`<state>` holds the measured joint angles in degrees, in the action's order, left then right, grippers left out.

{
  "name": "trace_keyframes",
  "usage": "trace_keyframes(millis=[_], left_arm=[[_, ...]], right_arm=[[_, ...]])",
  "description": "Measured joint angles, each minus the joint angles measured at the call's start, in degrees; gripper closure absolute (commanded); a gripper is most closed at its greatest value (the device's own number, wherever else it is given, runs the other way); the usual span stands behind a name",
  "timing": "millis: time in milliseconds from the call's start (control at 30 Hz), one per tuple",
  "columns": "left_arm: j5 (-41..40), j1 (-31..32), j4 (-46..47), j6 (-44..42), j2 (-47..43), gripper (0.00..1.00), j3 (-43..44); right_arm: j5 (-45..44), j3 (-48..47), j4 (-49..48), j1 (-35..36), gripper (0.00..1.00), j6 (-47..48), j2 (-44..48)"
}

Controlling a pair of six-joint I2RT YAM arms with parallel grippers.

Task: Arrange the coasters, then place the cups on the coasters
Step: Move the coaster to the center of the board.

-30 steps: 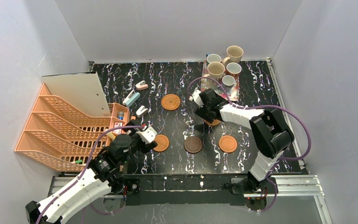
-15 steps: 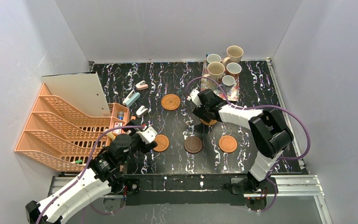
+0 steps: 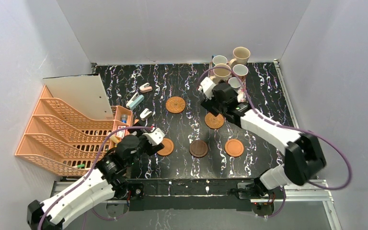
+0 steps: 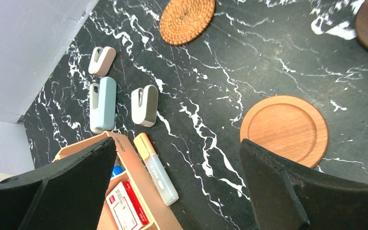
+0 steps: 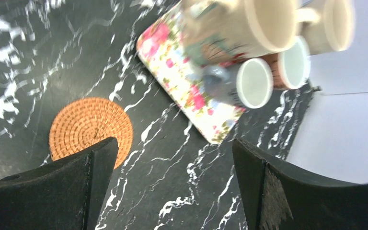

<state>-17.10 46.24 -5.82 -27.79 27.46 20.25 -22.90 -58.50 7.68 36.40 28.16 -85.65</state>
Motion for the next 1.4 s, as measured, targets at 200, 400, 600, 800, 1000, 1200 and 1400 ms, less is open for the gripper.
trace_keyframes(millis=[200,400,600,800,1000,1200,1400], left_arm=[[-3.65,0.0,6.88,-2.12,21.29,0.02,4.04],[-5.51,-0.2,12.79,-2.69,40.68,0.02,15.65],[-4.98,-2.99,18.49,-3.17,52.33,0.02,26.18],[-0.72,-10.43,19.26,0.28,61.2,0.02,36.3],[-0.02,-14.36,19.34,3.63,70.01,0.02,43.65],[-0.66,-15.63,18.73,6.29,78.12,0.02,47.43],[-0.61,-15.69,16.87,8.61,84.54,0.02,50.62]], right_arm=[[0.39,-2.19,0.96,0.0,0.02,-3.56,11.19],[2.19,-0.46,3.06,0.0,0.02,-8.55,14.1],[3.54,3.21,4.98,0.0,0.02,-10.73,14.14],[3.15,4.81,4.76,0.0,0.02,-11.3,14.73],[0.92,6.84,2.47,0.0,0.02,-10.29,15.43],[0.5,8.37,0.83,0.0,0.02,-9.33,15.96],[0.55,8.61,0.31,0.0,0.02,-8.92,16.06]])
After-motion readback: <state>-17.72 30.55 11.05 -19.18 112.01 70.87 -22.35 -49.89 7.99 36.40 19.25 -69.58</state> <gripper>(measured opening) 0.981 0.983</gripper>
